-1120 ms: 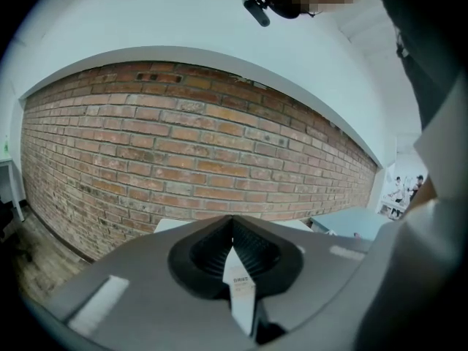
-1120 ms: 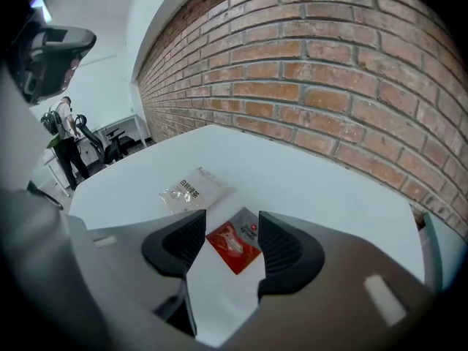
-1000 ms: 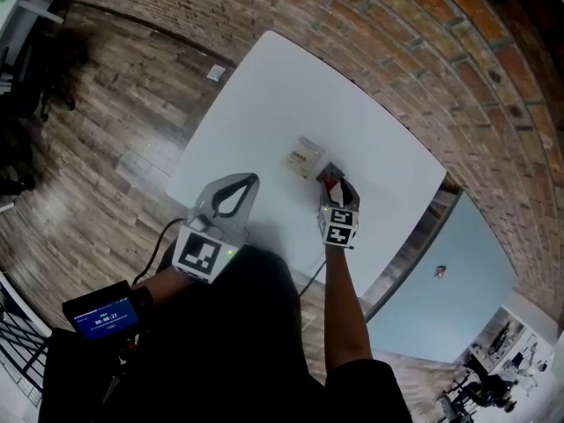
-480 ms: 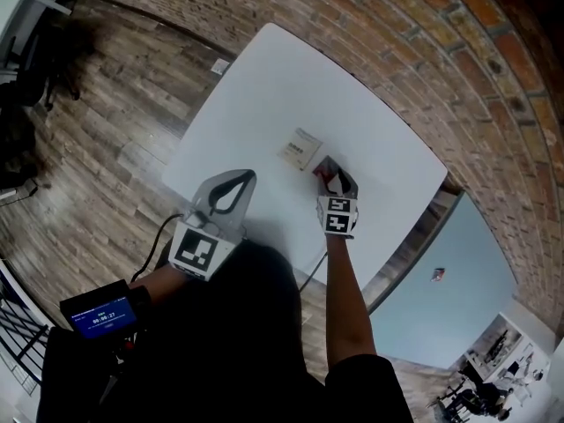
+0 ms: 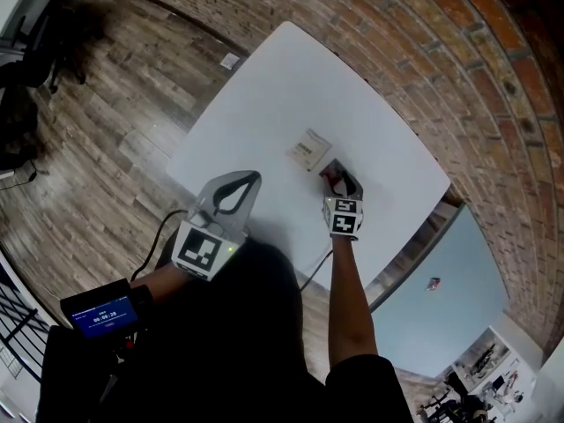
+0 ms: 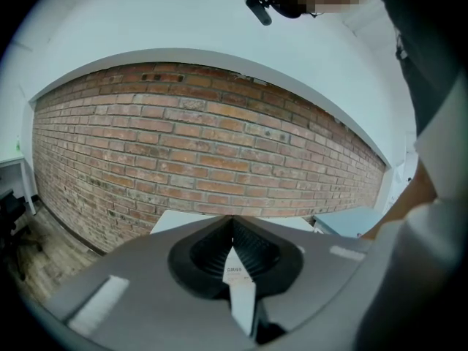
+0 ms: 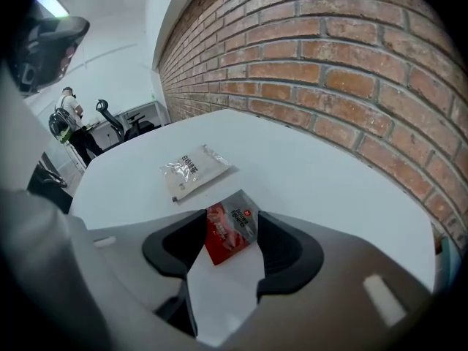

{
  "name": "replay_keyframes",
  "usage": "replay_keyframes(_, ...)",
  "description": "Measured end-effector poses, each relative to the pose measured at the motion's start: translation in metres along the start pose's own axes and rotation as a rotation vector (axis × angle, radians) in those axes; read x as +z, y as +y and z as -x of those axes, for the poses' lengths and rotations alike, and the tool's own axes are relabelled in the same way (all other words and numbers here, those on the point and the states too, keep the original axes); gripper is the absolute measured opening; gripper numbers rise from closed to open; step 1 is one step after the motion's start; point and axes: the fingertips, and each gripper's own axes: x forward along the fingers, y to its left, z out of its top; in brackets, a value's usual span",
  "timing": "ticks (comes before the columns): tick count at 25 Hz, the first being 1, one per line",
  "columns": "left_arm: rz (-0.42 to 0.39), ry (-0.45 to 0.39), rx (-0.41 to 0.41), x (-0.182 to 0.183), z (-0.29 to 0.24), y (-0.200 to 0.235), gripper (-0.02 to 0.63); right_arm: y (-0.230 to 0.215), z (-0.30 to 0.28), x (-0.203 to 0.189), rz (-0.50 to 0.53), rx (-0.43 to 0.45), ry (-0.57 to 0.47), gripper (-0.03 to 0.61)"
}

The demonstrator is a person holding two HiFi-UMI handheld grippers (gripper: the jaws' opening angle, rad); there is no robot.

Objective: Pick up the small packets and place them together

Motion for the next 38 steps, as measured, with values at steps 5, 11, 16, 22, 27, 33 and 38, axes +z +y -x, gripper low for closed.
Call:
replay_keyframes(5,0.011,-0.012,0.022,0.000,0.003,0.004,0.000,0.002,-0.003,0.001,0.062,0.037,0.011,0.222)
replay_keyframes(11,0.010,0.002,0.027,-0.006,0.005,0.006,0.000,0.001,-0.005,0.002,0.084,0.060,0.001,0.222)
replay_keyframes(16,0.020,-0.005,0.050,-0.005,0.009,0.010,0.000,0.002,-0.006,0.001,0.075,0.076,-0.002,0.222)
replay_keyframes(22,0.014,-0.009,0.063,-0.004,0.012,0.013,0.000,0.002,-0.003,0.001,0.061,0.061,-0.029,0.245)
replay_keyframes(27,0.017,-0.009,0.066,-0.005,0.015,0.015,0.000,0.009,0.013,0.006,0.012,0.028,-0.085,0.244)
replay_keyframes(33,0.005,-0.012,0.021,-0.002,0.008,0.003,0.000,0.027,0.051,0.022,-0.023,0.014,-0.168,0.244)
replay_keyframes(38,0.011,-0.036,-0.037,0.010,-0.002,-0.007,0.000,0.050,0.086,0.045,0.028,-0.002,-0.229,0.242)
